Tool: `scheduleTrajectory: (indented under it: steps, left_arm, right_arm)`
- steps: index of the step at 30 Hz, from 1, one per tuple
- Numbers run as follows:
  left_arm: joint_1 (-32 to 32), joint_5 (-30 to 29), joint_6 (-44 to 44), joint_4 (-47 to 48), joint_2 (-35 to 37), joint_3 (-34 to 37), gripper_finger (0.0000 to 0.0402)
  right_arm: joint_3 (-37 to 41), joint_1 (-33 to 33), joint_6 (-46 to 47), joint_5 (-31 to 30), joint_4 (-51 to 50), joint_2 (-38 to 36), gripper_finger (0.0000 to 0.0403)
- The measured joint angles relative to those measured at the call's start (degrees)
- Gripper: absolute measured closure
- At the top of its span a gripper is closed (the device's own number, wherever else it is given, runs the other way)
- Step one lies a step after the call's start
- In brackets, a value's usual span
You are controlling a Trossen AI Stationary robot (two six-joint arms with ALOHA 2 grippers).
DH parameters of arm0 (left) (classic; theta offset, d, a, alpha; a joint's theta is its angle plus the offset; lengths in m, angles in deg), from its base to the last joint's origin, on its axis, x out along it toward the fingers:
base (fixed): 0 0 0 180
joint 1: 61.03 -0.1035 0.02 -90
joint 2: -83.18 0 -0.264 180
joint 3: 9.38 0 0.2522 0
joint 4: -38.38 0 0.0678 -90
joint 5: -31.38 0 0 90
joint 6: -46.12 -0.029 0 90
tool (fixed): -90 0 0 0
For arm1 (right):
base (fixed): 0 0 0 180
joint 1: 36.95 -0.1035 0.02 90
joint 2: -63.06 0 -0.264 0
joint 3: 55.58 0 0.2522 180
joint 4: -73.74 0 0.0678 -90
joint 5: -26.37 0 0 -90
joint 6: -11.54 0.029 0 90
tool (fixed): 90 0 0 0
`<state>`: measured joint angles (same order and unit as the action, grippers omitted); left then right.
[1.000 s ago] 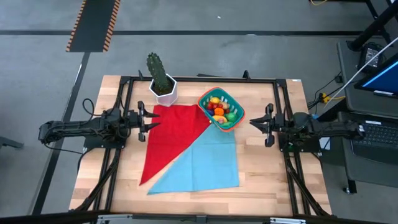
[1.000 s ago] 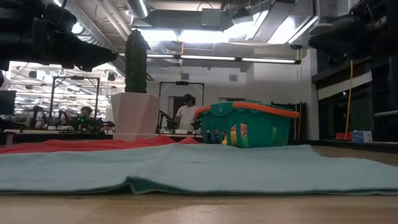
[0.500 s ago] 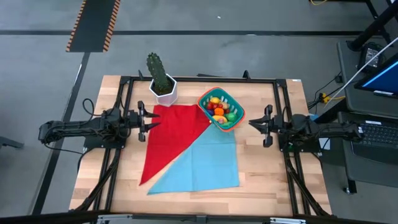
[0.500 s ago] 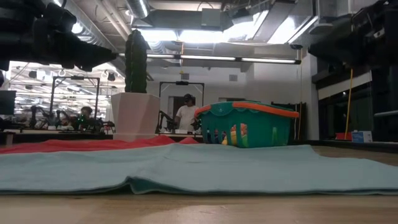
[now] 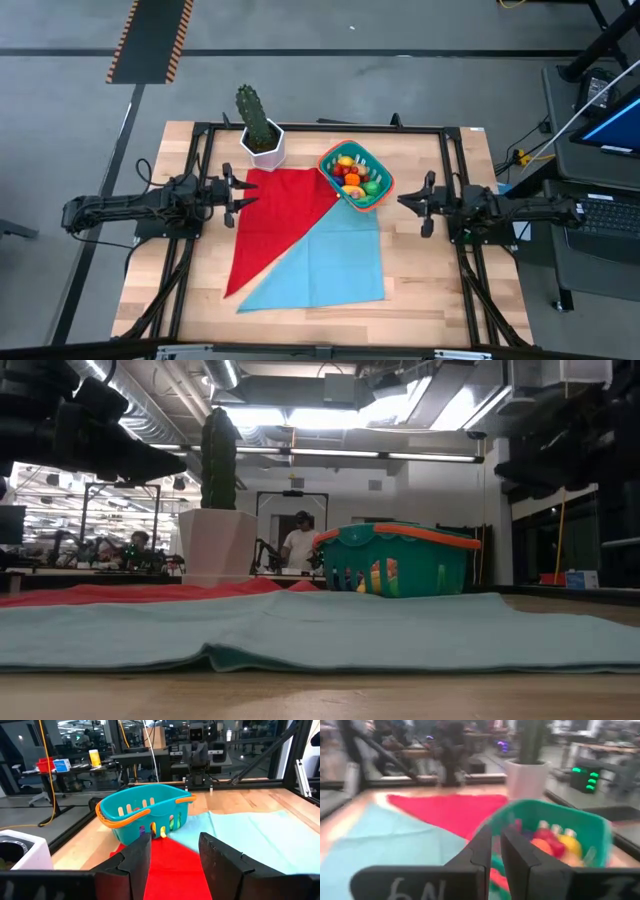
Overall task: Build produce basket
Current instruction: Return to Home Position
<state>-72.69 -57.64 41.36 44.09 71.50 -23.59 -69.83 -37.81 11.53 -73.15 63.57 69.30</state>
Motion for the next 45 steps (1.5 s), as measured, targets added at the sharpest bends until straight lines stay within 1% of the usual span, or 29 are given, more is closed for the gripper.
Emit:
scheduleTrajectory:
  steps: [2,4,12,23,31,35,40,45]
  left_arm:
    - [0.00,0.00,0.07,0.00,0.00,0.00,0.0244]
    - [0.00,0.00,0.07,-0.13,0.02,0.00,0.0247]
    - [0.02,0.00,0.07,-0.15,0.02,0.00,0.0254]
    - [0.02,0.00,0.07,-0.15,0.02,0.00,0.0242]
    - [0.01,0.00,0.07,-0.15,0.02,0.00,0.0252]
    - [0.02,0.00,0.07,-0.15,0.02,0.00,0.0254]
    - [0.00,0.00,0.07,-0.15,0.02,0.00,0.0248]
    - [0.01,0.00,0.07,-0.15,0.02,0.00,0.0243]
  right_arm:
    - [0.00,0.02,1.05,-3.08,-0.51,0.09,0.0359]
    - [0.00,0.02,1.43,-4.29,-0.08,-0.08,0.0359]
    - [0.00,0.00,1.21,-4.39,-0.43,0.02,0.0359]
    - [0.00,0.00,1.09,-4.41,-0.43,0.02,0.0359]
    - [0.00,-0.02,0.98,-4.43,-0.45,-0.04,0.0359]
    - [0.00,-0.02,-0.24,-4.42,-0.49,-1.27,0.0359]
    - [-0.01,-0.02,-0.48,-4.43,-0.44,-5.08,0.0359]
    - [-0.04,-0.02,-0.29,-4.43,-0.46,-5.80,0.0359]
